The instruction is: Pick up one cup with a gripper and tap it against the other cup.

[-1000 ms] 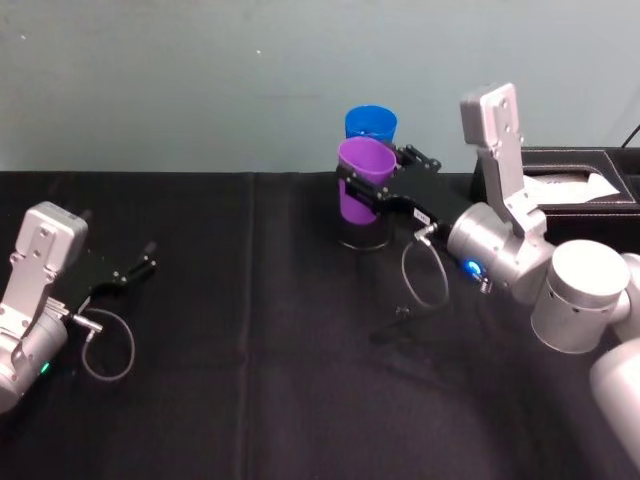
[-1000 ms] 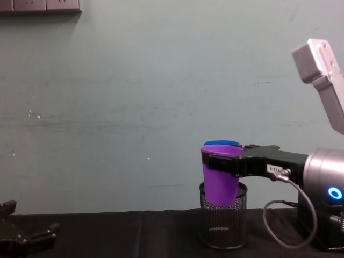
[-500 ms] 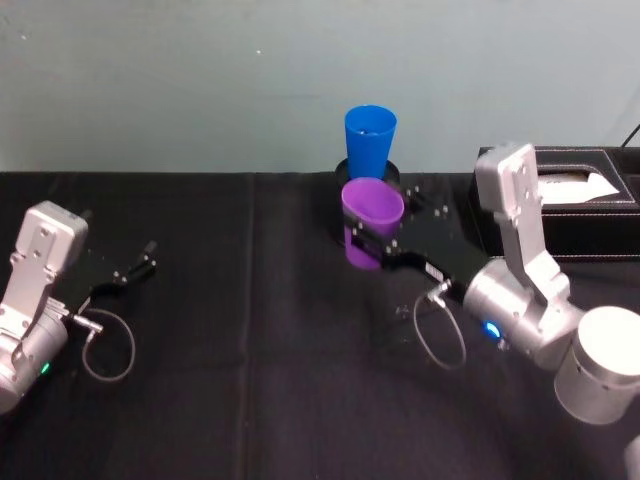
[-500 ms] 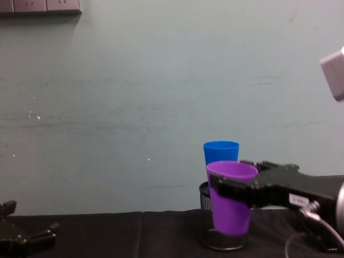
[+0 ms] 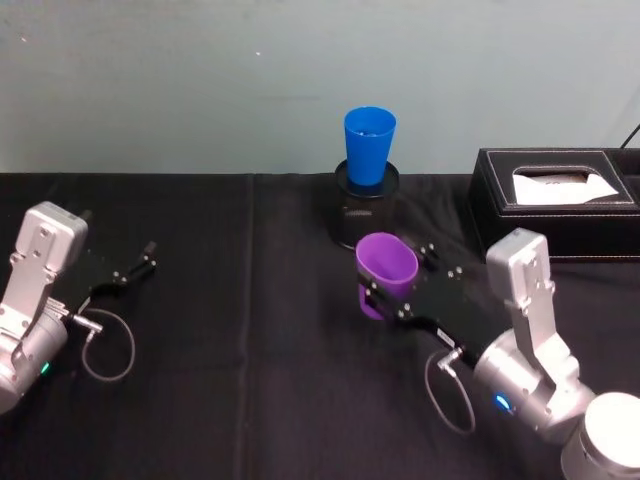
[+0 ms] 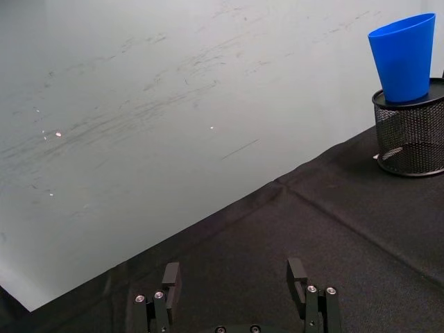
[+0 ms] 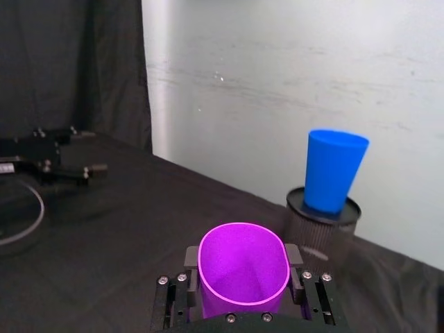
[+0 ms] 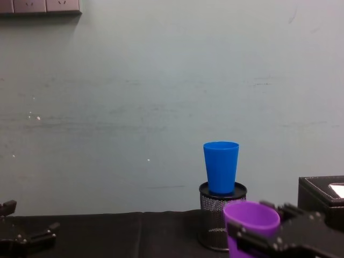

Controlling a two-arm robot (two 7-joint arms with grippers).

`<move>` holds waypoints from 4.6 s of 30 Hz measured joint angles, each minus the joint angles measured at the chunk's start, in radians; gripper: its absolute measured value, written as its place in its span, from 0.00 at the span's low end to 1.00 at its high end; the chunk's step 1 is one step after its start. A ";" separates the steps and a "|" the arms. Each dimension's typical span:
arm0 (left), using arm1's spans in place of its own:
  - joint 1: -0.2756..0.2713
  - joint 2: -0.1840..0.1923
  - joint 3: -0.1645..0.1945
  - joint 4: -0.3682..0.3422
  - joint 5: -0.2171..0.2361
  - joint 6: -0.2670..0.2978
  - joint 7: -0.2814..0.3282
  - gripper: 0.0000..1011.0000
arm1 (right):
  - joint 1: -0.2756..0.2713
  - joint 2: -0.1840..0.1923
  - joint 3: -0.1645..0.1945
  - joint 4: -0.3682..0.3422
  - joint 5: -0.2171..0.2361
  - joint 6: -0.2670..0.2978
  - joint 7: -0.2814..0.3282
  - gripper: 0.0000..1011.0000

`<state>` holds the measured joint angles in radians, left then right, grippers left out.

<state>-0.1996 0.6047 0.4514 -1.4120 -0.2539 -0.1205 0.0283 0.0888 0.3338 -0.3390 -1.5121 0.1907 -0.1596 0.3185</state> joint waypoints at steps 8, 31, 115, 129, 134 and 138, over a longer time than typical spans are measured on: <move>0.000 0.000 0.000 0.000 0.000 0.000 0.000 0.99 | -0.037 -0.020 0.009 0.046 -0.028 -0.061 -0.004 0.73; 0.000 0.000 0.000 0.000 0.000 0.000 0.000 0.99 | -0.040 -0.079 0.028 0.121 -0.082 -0.130 -0.002 0.73; 0.000 0.000 0.000 0.000 0.000 0.000 0.000 0.99 | -0.145 -0.196 0.269 0.051 -0.181 -0.142 -0.185 0.99; 0.000 0.000 0.000 0.000 0.000 0.000 0.000 0.99 | -0.145 -0.196 0.269 0.050 -0.181 -0.143 -0.187 0.99; 0.000 0.000 0.000 0.000 0.000 0.000 0.000 0.99 | -0.144 -0.196 0.269 0.050 -0.181 -0.143 -0.188 0.99; 0.000 0.000 0.000 0.000 0.000 0.000 0.000 0.99 | -0.144 -0.196 0.269 0.049 -0.182 -0.143 -0.189 0.99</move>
<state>-0.1995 0.6047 0.4514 -1.4120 -0.2539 -0.1206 0.0283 -0.0552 0.1380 -0.0702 -1.4627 0.0089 -0.3026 0.1295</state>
